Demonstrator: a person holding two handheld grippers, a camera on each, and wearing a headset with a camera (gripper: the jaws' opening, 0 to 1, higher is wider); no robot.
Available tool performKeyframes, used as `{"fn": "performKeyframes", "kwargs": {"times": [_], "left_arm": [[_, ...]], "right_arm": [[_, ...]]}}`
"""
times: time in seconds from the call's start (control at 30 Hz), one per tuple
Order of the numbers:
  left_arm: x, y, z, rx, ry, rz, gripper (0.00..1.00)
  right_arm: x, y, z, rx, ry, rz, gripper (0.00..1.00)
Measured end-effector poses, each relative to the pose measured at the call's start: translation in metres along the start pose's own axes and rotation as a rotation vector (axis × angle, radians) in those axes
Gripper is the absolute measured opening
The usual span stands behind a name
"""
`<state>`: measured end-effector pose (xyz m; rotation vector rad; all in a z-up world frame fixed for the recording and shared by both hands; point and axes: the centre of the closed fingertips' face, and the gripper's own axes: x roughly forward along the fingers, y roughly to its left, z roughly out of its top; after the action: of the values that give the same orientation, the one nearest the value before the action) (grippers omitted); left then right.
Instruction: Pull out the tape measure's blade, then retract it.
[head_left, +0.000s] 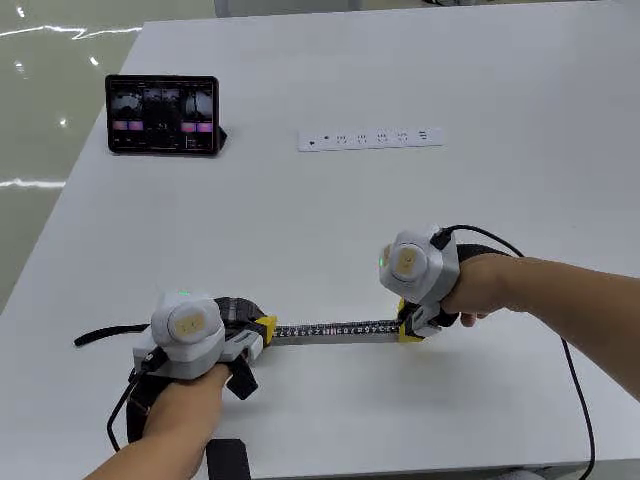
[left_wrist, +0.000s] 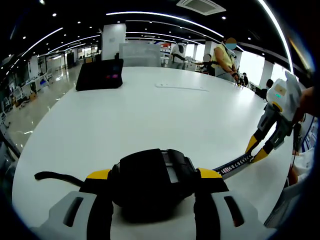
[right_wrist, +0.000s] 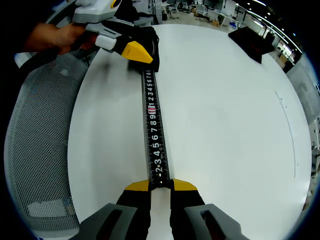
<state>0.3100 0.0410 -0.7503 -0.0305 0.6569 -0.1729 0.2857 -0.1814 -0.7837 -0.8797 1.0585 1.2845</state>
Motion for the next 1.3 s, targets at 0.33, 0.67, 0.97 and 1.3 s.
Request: {"fn": "performKeyframes", "kwargs": {"times": [0.33, 0.67, 0.97, 1.3], "left_arm": [[0.000, 0.000, 0.000, 0.000, -0.002, 0.000, 0.61], [-0.001, 0.000, 0.000, -0.001, 0.000, -0.002, 0.61], [0.000, 0.000, 0.000, -0.001, 0.002, -0.002, 0.61], [0.000, 0.001, 0.001, -0.001, 0.001, -0.002, 0.61]], "right_arm": [[0.001, 0.001, 0.005, -0.010, 0.004, 0.001, 0.10], [0.003, 0.002, 0.010, -0.016, 0.003, -0.004, 0.10], [0.005, 0.001, 0.014, -0.026, -0.005, -0.002, 0.10], [0.006, 0.002, 0.018, -0.026, -0.012, 0.008, 0.10]]}}
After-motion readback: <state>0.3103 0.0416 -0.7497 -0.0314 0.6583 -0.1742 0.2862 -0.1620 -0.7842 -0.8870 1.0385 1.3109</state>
